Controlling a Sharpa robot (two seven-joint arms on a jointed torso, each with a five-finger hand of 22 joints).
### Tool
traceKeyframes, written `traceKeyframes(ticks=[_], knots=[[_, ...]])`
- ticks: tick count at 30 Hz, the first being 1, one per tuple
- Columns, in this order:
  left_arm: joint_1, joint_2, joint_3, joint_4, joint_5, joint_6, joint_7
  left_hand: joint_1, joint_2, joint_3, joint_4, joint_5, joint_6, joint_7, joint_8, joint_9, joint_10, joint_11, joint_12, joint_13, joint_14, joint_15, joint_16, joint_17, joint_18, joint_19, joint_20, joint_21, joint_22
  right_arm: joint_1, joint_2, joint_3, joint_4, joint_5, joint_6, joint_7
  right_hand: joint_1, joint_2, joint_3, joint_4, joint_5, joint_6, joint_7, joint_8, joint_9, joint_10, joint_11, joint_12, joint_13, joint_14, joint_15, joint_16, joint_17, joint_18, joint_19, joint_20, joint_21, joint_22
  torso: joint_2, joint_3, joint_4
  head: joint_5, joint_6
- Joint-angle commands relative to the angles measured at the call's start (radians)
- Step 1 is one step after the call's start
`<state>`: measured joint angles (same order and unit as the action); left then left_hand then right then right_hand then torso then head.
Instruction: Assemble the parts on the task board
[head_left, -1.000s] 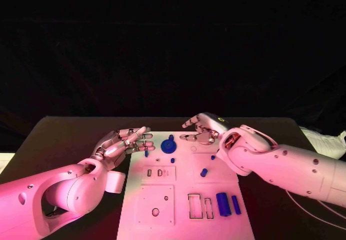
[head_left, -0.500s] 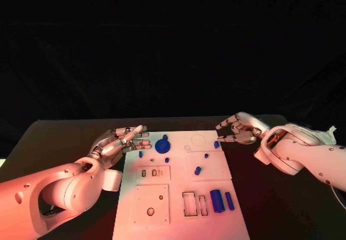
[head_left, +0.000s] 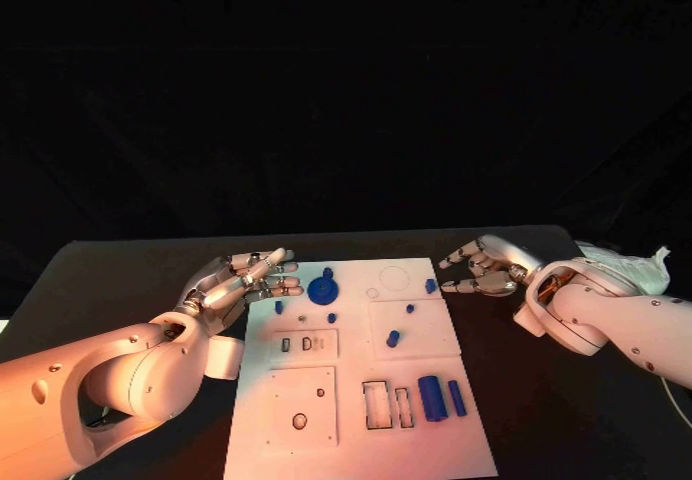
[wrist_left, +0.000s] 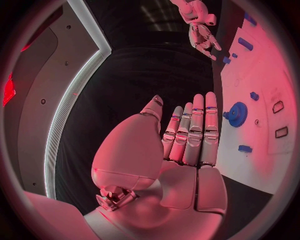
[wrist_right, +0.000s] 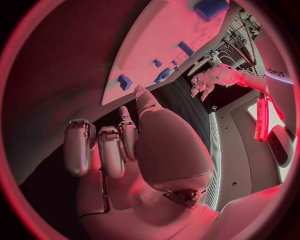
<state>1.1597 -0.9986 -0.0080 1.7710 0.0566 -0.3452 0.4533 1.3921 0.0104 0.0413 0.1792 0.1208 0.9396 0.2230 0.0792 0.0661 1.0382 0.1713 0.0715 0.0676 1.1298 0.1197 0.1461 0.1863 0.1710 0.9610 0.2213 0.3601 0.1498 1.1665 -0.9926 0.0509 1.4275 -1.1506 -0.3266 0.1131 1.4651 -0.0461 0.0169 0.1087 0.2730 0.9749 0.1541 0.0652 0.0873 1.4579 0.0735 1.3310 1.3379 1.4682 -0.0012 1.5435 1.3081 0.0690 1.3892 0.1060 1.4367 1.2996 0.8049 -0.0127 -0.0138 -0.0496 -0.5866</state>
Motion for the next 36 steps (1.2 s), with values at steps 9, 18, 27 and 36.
traceKeyframes(ticks=[9,18,27,36], knots=[[0.000,0.002,0.000,-0.001,0.001,0.022,0.004,0.009,0.001,0.001,-0.007,-0.003,-0.001,0.007,-0.006,-0.001,-0.005,0.004,-0.005,-0.001,-0.004,0.001,-0.006,0.002,0.010,-0.005,0.004,-0.006,-0.001,-0.021,0.049,0.001,-0.041,-0.047,0.006,0.005,0.003,-0.001,0.001,-0.004,-0.002,0.003,0.002,-0.002,-0.001,0.005,-0.008,0.004,0.075,0.092,-0.004,0.007,0.212,-0.009,0.001,-0.002,0.001,0.001,0.000,-0.0010,0.0009,0.005,-0.006],[0.000,0.002,0.000,0.001,0.001,0.024,0.002,0.011,0.002,0.002,-0.010,-0.003,0.000,0.007,-0.007,-0.001,-0.005,0.003,-0.005,-0.001,-0.004,0.001,-0.007,0.002,0.010,-0.005,0.004,-0.006,-0.002,-0.027,0.080,0.001,-0.069,-0.062,0.001,-0.005,0.007,0.010,0.008,-0.006,-0.003,0.008,0.002,0.000,-0.001,0.007,-0.008,0.007,0.078,0.092,-0.004,0.008,0.216,-0.010,0.003,-0.002,0.003,0.004,0.000,-0.0011,0.0017,0.003,-0.009],[0.000,0.001,0.000,0.000,0.001,0.024,0.002,0.013,0.003,0.002,-0.011,-0.003,0.000,0.006,-0.007,-0.001,-0.005,0.003,-0.005,-0.001,-0.004,0.001,-0.008,0.003,0.011,-0.005,0.004,-0.006,-0.002,-0.035,0.100,0.001,-0.087,-0.070,0.002,-0.009,0.016,0.022,0.023,-0.014,-0.015,0.020,0.000,0.003,0.001,0.010,-0.009,0.012,0.081,0.093,-0.005,0.010,0.220,-0.011,0.006,-0.002,0.005,0.008,0.000,-0.0005,0.0003,0.007,-0.012],[0.000,0.000,0.000,0.001,0.001,0.024,0.001,0.014,0.004,0.003,-0.013,-0.003,0.000,0.006,-0.007,-0.001,-0.005,0.003,-0.005,-0.001,-0.004,0.001,-0.009,0.003,0.011,-0.005,0.004,-0.006,-0.002,-0.037,0.107,0.001,-0.101,-0.071,0.006,-0.006,0.026,0.048,0.063,-0.026,-0.058,0.065,-0.011,0.012,0.006,0.014,-0.018,0.020,0.087,0.095,-0.012,0.012,0.226,-0.012,0.010,-0.007,0.009,0.015,0.000,0.0000,0.0003,0.007,-0.013]])
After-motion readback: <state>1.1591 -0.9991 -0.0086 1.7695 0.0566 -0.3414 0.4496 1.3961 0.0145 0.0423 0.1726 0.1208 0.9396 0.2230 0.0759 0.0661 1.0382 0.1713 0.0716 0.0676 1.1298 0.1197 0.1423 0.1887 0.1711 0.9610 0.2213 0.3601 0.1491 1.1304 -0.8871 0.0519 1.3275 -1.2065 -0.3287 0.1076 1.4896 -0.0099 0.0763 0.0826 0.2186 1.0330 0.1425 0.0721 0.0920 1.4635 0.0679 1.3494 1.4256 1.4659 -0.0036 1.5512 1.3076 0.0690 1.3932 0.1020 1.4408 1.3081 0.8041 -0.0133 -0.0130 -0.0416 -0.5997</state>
